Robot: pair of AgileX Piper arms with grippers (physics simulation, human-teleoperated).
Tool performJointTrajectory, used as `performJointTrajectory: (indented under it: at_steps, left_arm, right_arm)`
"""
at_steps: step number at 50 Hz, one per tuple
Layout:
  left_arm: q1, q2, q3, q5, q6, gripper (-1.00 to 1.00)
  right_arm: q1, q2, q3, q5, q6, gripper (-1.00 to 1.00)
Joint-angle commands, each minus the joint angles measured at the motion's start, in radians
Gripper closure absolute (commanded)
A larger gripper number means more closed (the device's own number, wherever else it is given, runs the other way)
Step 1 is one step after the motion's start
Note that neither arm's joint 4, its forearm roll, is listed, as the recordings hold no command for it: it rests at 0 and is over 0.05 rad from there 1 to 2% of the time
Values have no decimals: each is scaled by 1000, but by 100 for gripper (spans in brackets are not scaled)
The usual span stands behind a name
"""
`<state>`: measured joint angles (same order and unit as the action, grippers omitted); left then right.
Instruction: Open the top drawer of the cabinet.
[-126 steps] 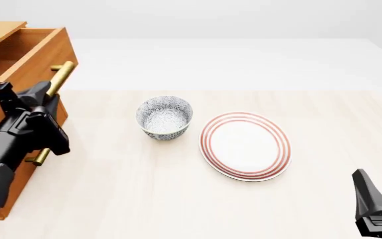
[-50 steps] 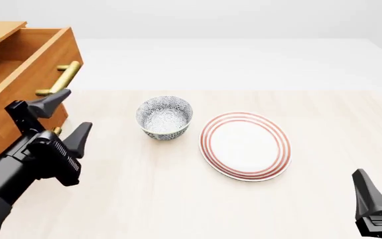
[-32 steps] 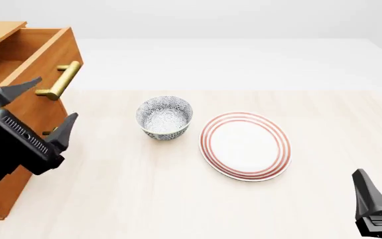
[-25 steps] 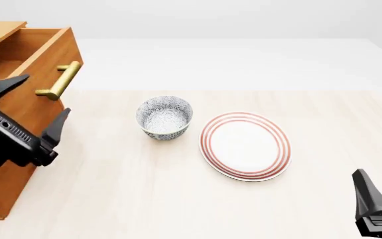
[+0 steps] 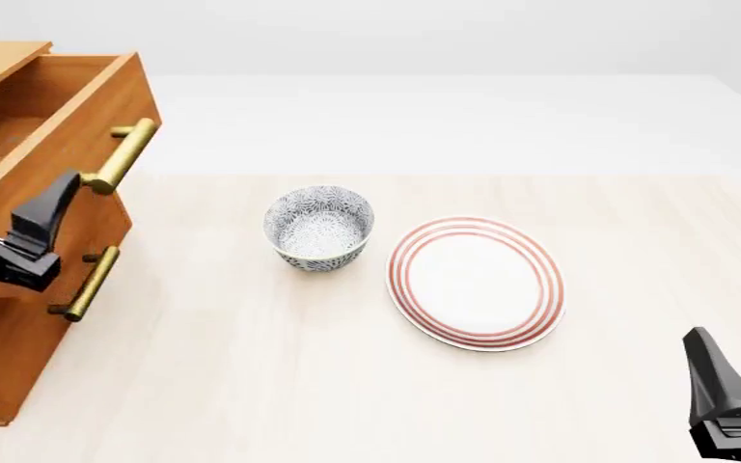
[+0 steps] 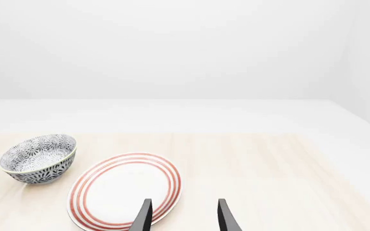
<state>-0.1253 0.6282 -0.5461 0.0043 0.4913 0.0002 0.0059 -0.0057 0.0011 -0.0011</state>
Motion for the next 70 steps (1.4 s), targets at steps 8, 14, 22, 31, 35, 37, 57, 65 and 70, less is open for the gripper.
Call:
performJointTrajectory:
  at_steps: [8, 14, 22, 31, 35, 37, 57, 65, 70]
  left_arm:
    - [67, 51, -229, 252, -196, -100]
    - [84, 112, -308, 341, -265, -100]
    - [101, 198, -409, 449, -312, -100]
    - [129, 245, -507, 554, -327, -100]
    - [134, 268, -553, 600, -331, -100]
    - [136, 284, -574, 628, -341, -100]
    - [179, 411, -743, 824, -384, -100]
    - [196, 444, -774, 853, -410, -100]
    - [188, 459, -776, 853, -431, -100]
  right_arm:
    - [0, -1, 1, -1, 0, -100]
    - [0, -1, 1, -1, 0, -100]
    - [0, -1, 1, -1, 0, -100]
    - [0, -1, 1, -1, 0, -100]
    - [0, -1, 1, -1, 0, -100]
    - [0, -1, 1, -1, 0, -100]
    - [0, -1, 1, -1, 0, -100]
    - [0, -1, 1, -1, 0, -100]
    - [0, -1, 1, -1, 0, -100]
